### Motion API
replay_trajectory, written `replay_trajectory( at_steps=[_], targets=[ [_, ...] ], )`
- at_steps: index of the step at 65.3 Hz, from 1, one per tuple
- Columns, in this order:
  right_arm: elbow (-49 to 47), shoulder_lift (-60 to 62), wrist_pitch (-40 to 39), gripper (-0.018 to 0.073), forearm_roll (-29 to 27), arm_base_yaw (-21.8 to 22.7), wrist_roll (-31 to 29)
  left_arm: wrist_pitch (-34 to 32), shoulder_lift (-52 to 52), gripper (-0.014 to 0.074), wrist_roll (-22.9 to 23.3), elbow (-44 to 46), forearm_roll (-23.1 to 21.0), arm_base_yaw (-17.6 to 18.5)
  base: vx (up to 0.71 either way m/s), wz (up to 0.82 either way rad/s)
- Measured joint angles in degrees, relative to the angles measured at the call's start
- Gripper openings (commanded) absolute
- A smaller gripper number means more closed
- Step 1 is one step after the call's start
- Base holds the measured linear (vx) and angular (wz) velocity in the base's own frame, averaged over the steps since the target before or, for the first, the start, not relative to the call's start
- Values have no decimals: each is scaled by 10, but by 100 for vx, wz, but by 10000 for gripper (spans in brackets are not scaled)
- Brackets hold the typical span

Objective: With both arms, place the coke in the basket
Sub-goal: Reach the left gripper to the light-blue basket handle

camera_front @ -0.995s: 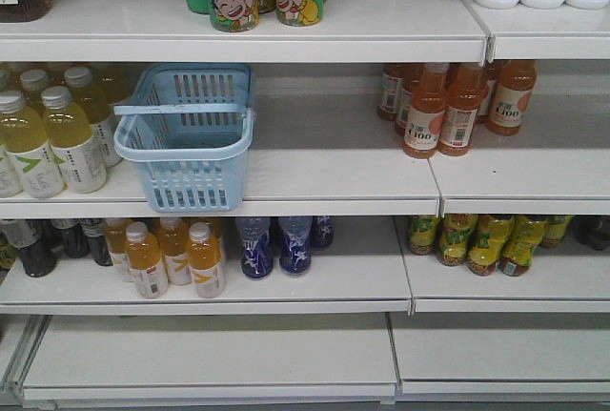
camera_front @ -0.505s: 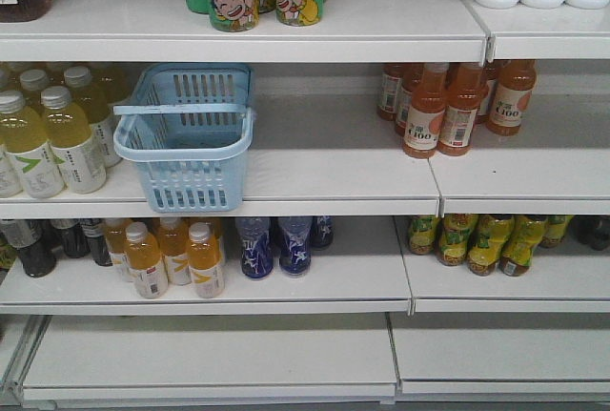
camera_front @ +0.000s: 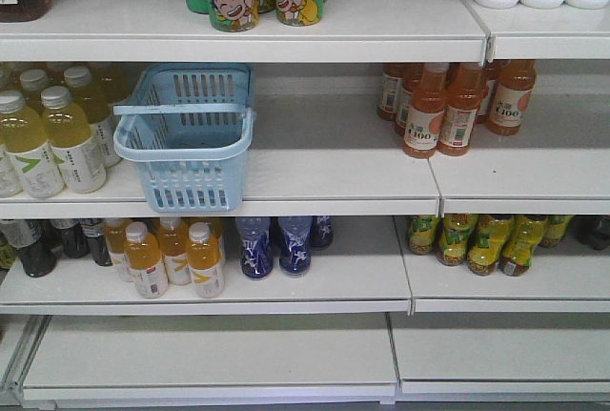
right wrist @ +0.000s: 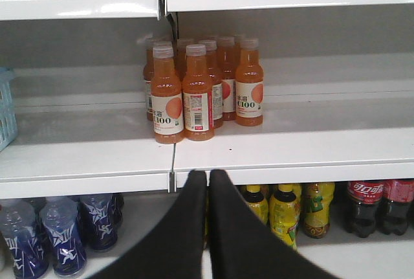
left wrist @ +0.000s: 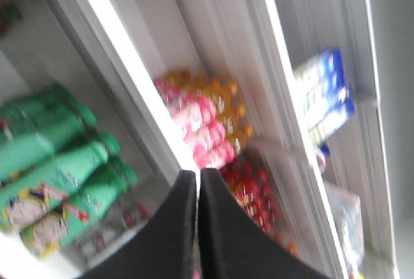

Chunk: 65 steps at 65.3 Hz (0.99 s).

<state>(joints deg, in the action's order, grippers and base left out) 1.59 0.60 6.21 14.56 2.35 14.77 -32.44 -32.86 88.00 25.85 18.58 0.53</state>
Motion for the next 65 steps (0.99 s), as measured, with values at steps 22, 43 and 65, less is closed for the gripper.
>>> replay_trajectory(
  at_steps=[22, 43, 65],
  targets=[
    [0, 0, 0, -5, 0, 0, 0, -154, -263, 514, 139, 0, 119, 0, 0, 0],
    [0, 0, 0, -5, 0, 0, 0, -231, -513, 565, 189, 12, 81, 0, 0, 0],
    [0, 0, 0, -5, 0, 0, 0, -311, -726, 523, 211, 182, 91, 0, 0, 0]
  ],
)
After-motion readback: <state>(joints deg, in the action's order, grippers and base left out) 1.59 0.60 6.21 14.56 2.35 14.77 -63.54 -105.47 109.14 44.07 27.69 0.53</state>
